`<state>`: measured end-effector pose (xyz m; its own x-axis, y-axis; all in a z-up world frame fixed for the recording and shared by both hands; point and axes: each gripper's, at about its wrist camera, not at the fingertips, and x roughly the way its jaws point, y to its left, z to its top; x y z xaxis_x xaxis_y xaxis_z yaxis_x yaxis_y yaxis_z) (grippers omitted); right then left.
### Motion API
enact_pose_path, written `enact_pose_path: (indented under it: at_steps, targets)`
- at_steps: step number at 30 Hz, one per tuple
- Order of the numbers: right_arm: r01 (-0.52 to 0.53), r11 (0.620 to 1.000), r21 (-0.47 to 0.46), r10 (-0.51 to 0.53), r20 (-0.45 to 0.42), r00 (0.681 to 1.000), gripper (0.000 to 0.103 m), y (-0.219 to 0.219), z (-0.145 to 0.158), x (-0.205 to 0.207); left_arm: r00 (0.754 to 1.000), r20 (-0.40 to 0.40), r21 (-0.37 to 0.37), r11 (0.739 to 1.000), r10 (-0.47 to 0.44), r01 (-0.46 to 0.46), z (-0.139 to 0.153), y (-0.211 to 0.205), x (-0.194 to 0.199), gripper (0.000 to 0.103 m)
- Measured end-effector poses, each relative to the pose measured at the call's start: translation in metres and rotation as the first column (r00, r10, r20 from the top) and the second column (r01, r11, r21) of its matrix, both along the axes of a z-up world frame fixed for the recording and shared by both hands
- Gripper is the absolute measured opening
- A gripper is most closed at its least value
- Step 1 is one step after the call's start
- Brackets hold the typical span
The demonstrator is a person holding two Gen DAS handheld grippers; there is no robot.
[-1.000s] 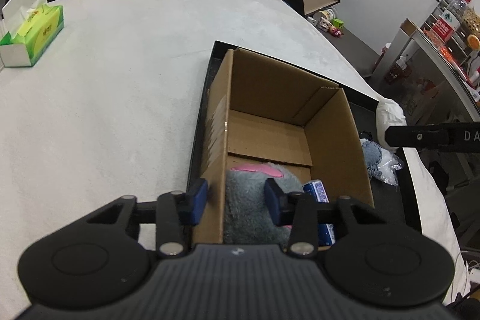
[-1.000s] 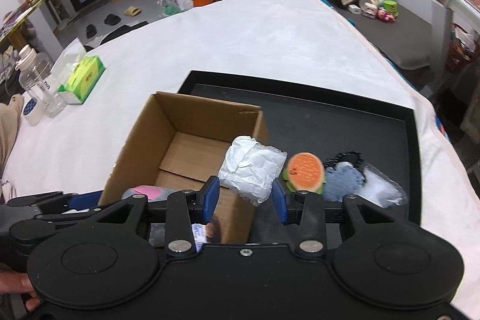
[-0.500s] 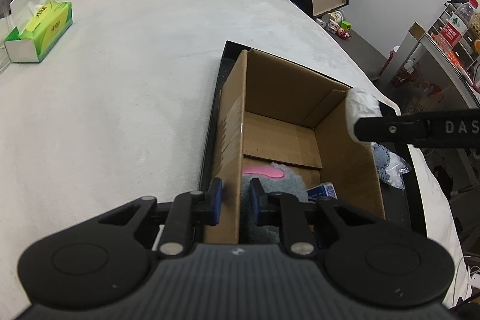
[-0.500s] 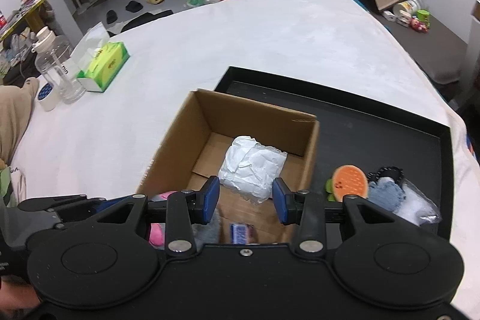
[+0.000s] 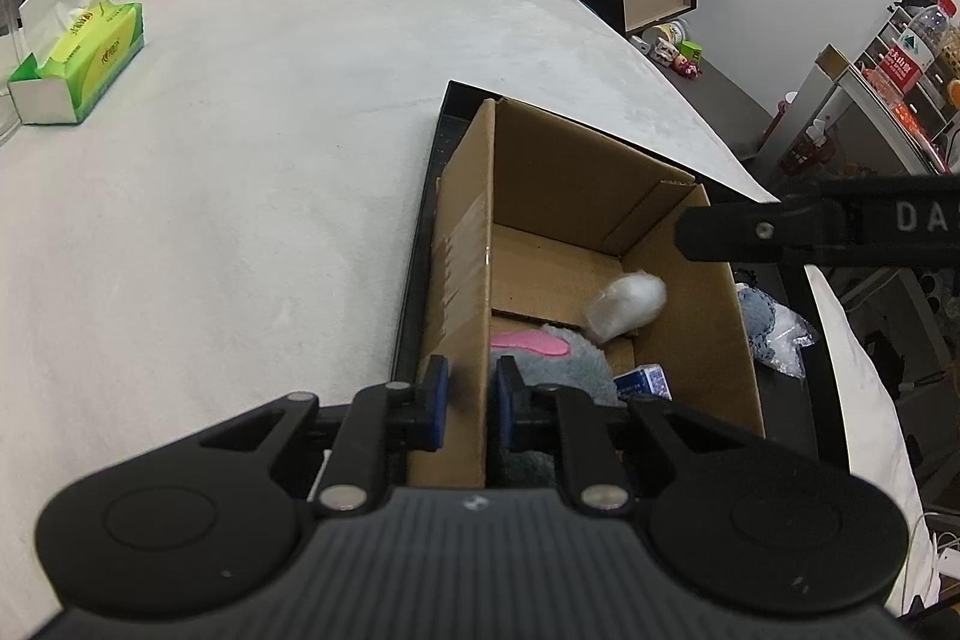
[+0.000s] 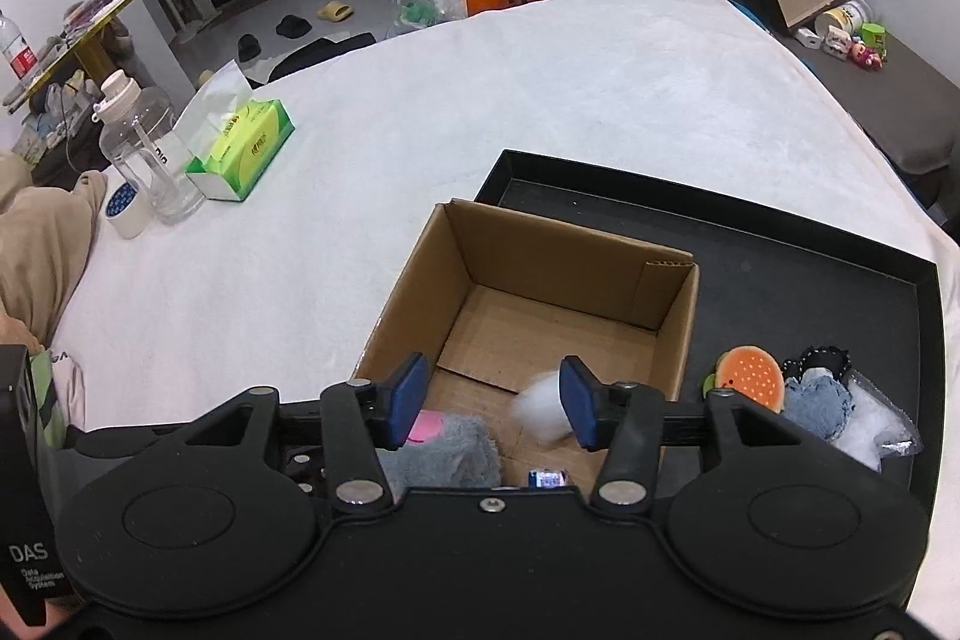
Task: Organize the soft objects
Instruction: 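Carry the paper ball with the right gripper and drop it into the box, then withdraw the open right gripper from the box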
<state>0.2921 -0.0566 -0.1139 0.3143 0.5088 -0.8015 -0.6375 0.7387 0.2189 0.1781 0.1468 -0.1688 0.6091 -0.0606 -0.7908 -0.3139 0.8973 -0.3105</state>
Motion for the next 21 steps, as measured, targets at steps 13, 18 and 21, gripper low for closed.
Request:
enact_pose_path:
  at_steps: [13, 18, 21]
  targets:
    - [0.117, 0.993, -0.020, -0.117, 0.016, 0.993, 0.054, -0.065, 0.001, 0.008, 1.000, -0.022, 0.048, 0.999, -0.020, 0.021, 0.007, -0.010, 0.006, 0.019]
    - [0.170, 0.985, -0.031, -0.170, 0.011, 0.985, 0.058, -0.090, -0.008, 0.013, 0.999, -0.035, 0.059, 0.998, -0.017, 0.019, 0.012, -0.013, 0.010, 0.035]
    - [0.188, 0.982, -0.032, -0.188, 0.002, 0.982, 0.060, -0.100, -0.015, 0.015, 0.999, -0.035, 0.090, 0.996, -0.021, 0.024, 0.015, -0.019, 0.013, 0.054]
